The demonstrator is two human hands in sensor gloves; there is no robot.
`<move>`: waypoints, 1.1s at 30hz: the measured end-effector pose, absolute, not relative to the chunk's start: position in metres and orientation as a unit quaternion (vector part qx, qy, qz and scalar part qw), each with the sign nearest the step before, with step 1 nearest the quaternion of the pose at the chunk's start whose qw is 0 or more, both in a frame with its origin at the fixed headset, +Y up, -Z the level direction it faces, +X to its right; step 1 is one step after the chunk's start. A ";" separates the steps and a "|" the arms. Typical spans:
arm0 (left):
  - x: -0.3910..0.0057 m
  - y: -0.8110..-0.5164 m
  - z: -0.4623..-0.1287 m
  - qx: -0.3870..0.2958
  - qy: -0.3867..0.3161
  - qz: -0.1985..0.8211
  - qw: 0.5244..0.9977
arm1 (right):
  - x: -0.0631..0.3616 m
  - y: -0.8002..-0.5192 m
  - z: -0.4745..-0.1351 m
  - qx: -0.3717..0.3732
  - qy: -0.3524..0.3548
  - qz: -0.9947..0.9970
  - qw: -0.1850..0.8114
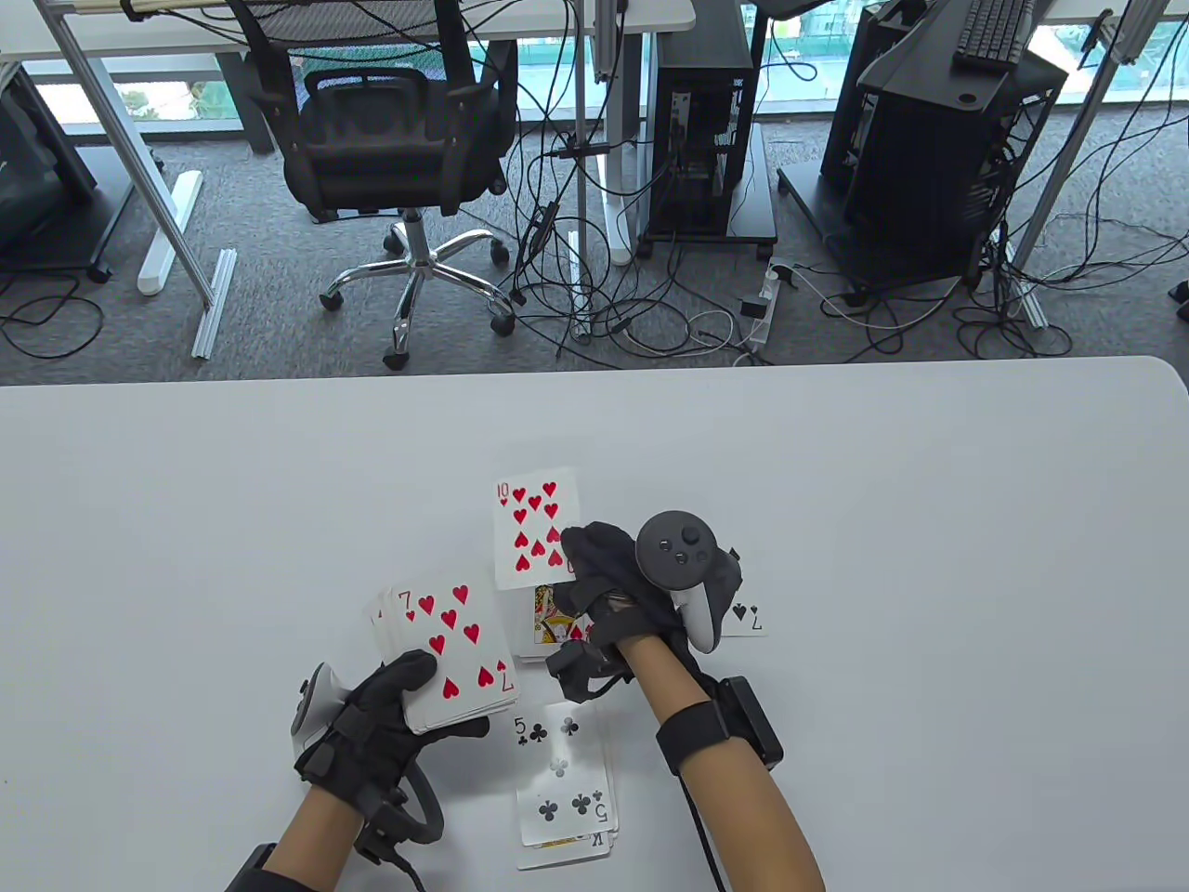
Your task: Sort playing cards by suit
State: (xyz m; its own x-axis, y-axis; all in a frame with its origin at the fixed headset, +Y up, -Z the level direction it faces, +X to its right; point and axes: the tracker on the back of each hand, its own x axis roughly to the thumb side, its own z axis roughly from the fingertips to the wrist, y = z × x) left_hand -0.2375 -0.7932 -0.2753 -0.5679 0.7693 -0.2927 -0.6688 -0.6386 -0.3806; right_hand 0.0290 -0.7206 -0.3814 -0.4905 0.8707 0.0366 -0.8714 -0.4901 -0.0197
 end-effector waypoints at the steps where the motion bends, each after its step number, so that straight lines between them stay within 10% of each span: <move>1: -0.237 -0.793 -0.275 -0.220 -0.115 0.878 0.409 | 0.029 -0.726 -0.383 0.004 -0.015 0.868 0.496; 21: -0.237 -0.793 -0.276 -0.222 -0.113 0.878 0.408 | -0.021 -0.771 -0.393 0.070 0.074 0.995 0.017; 33: -0.237 -0.792 -0.277 -0.220 -0.116 0.878 0.408 | -0.019 -0.758 -0.385 0.092 0.063 0.993 0.031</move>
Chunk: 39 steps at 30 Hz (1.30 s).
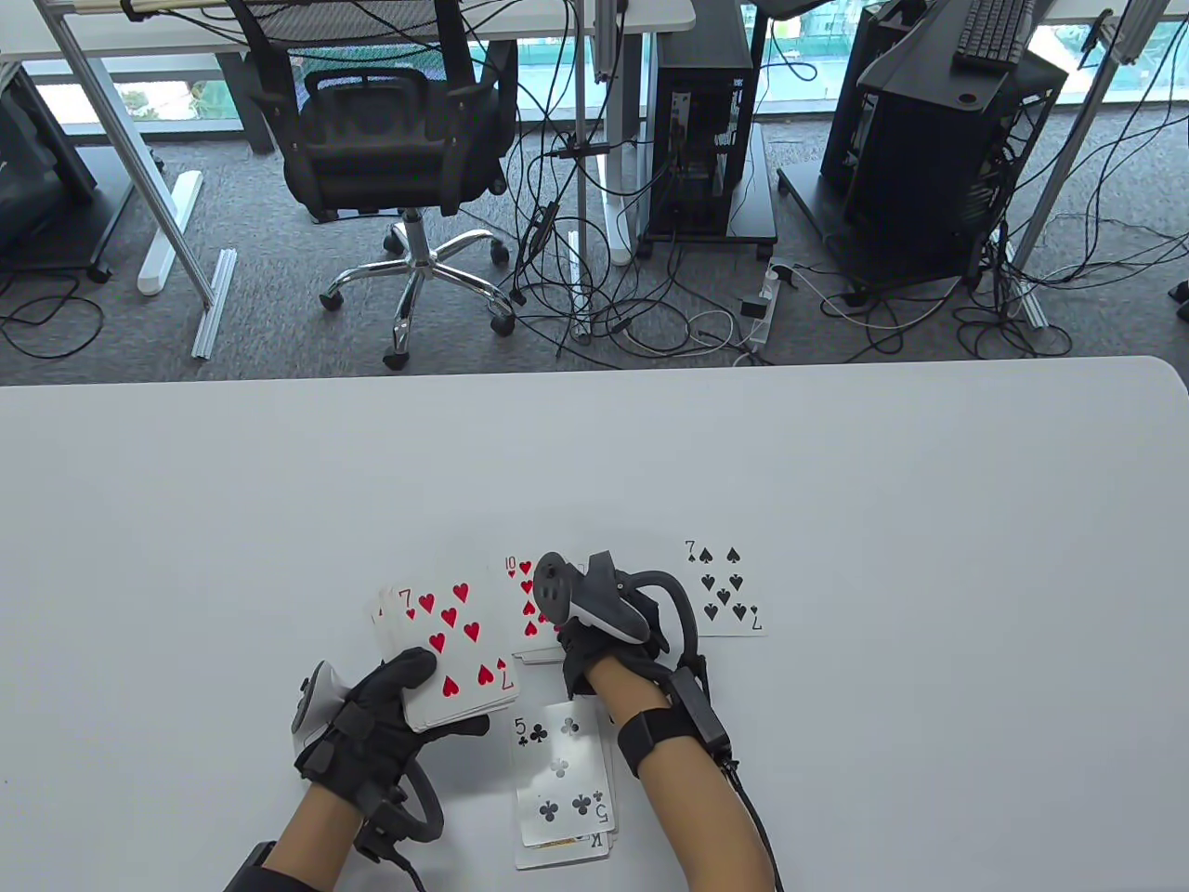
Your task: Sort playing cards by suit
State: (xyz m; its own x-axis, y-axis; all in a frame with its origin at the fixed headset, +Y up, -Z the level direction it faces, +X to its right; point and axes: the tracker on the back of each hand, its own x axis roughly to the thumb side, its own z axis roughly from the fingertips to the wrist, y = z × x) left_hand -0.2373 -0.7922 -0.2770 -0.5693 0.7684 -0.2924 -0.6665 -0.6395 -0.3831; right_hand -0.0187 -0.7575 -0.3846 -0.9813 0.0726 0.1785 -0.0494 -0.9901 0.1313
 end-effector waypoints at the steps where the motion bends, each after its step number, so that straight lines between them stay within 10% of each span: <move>1: -0.237 -0.792 -0.277 -0.220 -0.116 0.878 0.408 | -0.018 -0.753 -0.384 0.095 0.056 0.993 0.047; 13: -0.237 -0.793 -0.277 -0.222 -0.115 0.878 0.408 | -0.010 -0.703 -0.346 0.203 0.014 0.873 0.443; 25: -0.237 -0.793 -0.277 -0.223 -0.123 0.877 0.408 | -0.031 -0.718 -0.316 0.289 0.048 0.887 0.356; 39: -0.235 -0.792 -0.277 -0.223 -0.129 0.882 0.395 | 0.007 -0.721 -0.344 0.168 0.050 0.854 0.490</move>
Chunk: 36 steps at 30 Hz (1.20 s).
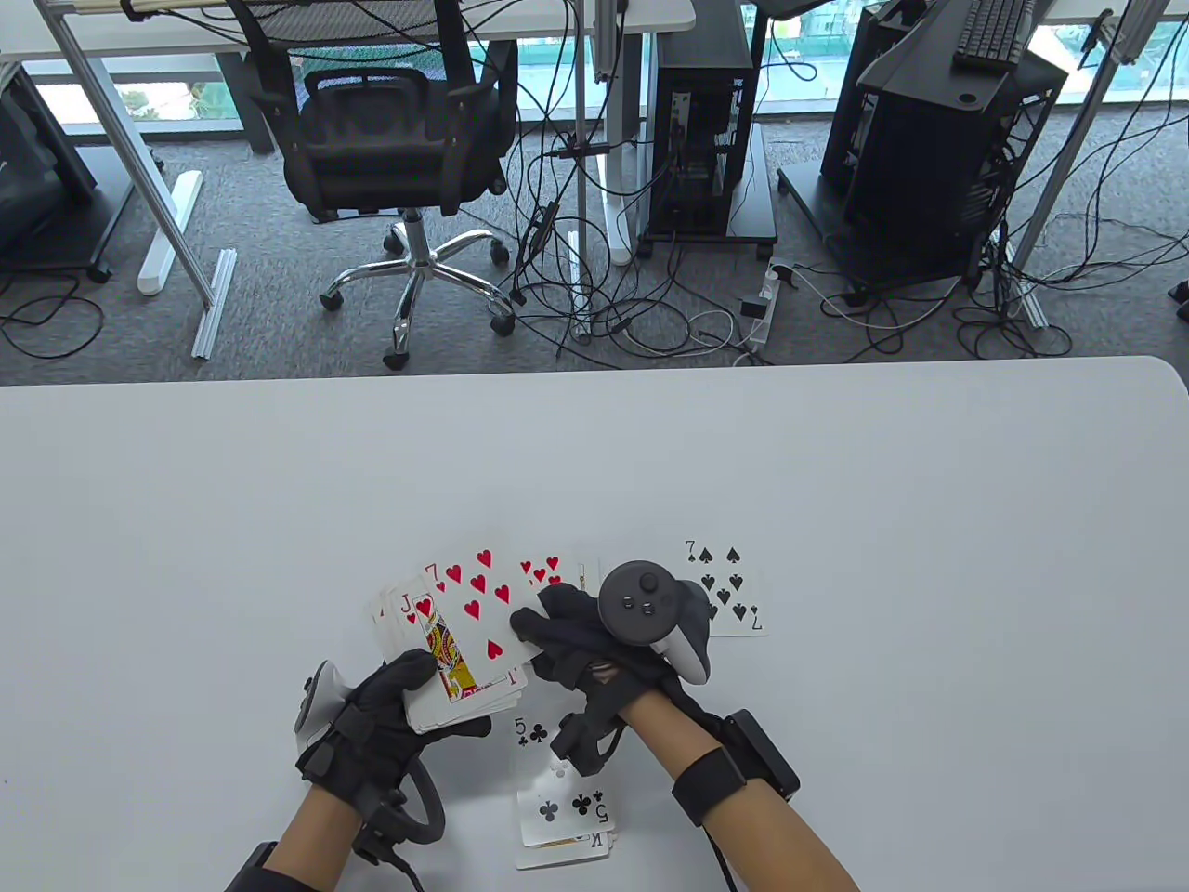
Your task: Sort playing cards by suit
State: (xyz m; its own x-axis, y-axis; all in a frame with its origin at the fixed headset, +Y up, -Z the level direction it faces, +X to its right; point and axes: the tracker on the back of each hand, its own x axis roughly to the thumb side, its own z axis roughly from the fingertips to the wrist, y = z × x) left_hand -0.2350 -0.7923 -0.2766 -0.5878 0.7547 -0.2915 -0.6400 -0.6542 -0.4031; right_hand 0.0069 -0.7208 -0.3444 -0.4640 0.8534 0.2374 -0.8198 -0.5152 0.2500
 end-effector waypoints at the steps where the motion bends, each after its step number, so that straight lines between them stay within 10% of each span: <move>1: -0.235 -0.792 -0.276 -0.223 -0.127 0.883 0.394 | 0.012 -0.721 -0.349 0.149 0.050 0.851 0.502; 9: -0.235 -0.791 -0.277 -0.219 -0.126 0.884 0.393 | 0.039 -0.737 -0.377 0.031 0.047 0.810 0.584; 27: -0.236 -0.792 -0.276 -0.221 -0.121 0.883 0.397 | -0.004 -0.769 -0.388 0.043 0.106 0.990 0.076; 36: -0.236 -0.792 -0.276 -0.222 -0.120 0.882 0.397 | -0.021 -0.773 -0.385 0.077 0.093 0.992 -0.019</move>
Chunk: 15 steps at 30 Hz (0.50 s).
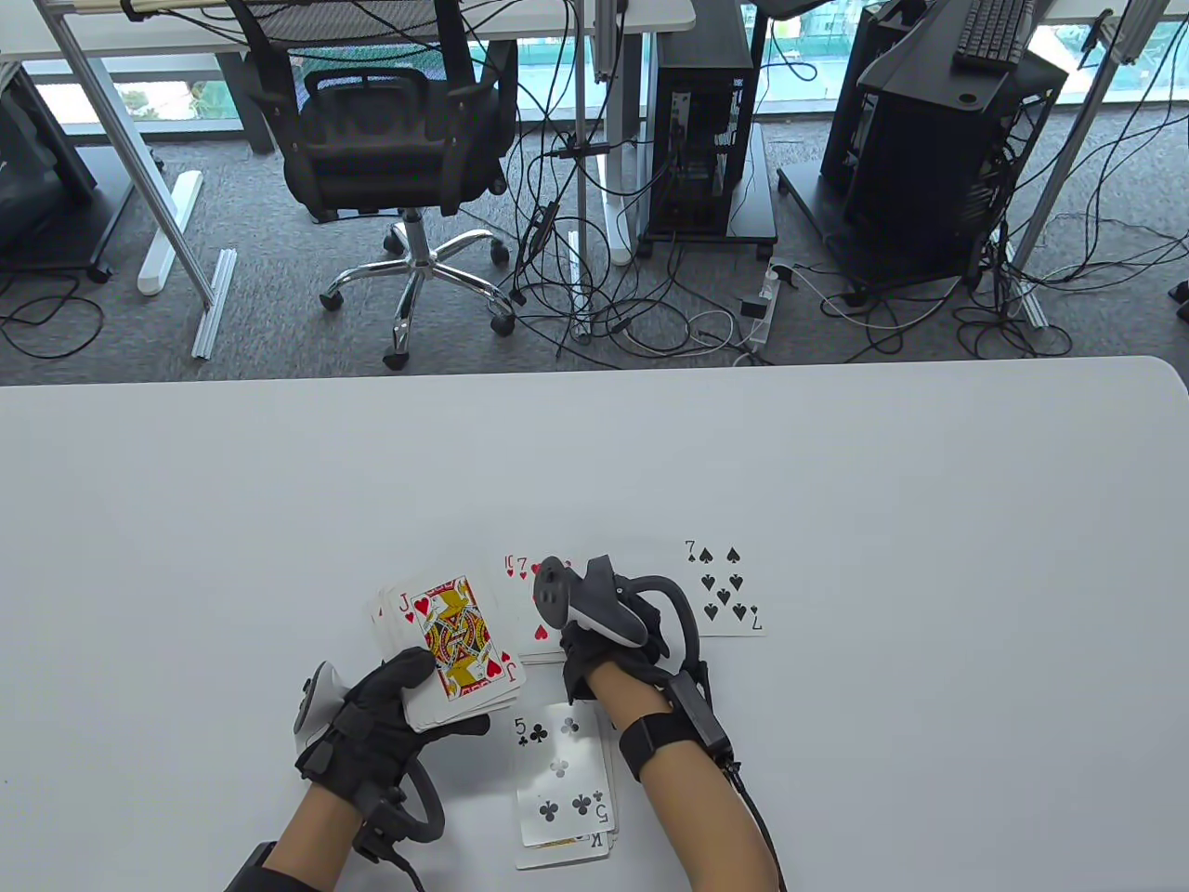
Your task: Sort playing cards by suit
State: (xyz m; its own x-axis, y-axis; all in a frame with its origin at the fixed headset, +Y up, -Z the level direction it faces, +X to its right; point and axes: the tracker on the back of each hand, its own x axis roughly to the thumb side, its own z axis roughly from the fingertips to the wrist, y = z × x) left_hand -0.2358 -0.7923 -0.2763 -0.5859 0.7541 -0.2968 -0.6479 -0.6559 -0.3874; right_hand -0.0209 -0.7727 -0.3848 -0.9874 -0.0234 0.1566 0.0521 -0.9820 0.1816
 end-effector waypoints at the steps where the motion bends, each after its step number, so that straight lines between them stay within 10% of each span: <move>1: -0.236 -0.792 -0.276 -0.222 -0.120 0.882 0.398 | -0.021 -0.773 -0.385 -0.077 -0.092 -0.993 0.019; 15: -0.236 -0.792 -0.277 -0.221 -0.120 0.882 0.398 | -0.009 -0.722 -0.364 -0.153 -0.005 -0.962 -0.227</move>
State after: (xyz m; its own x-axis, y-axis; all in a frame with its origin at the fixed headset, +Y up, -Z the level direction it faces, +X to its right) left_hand -0.2361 -0.7924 -0.2767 -0.5859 0.7546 -0.2954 -0.6483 -0.6552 -0.3878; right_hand -0.0094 -0.7224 -0.3643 -0.8503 0.4385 0.2912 -0.4355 -0.8967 0.0789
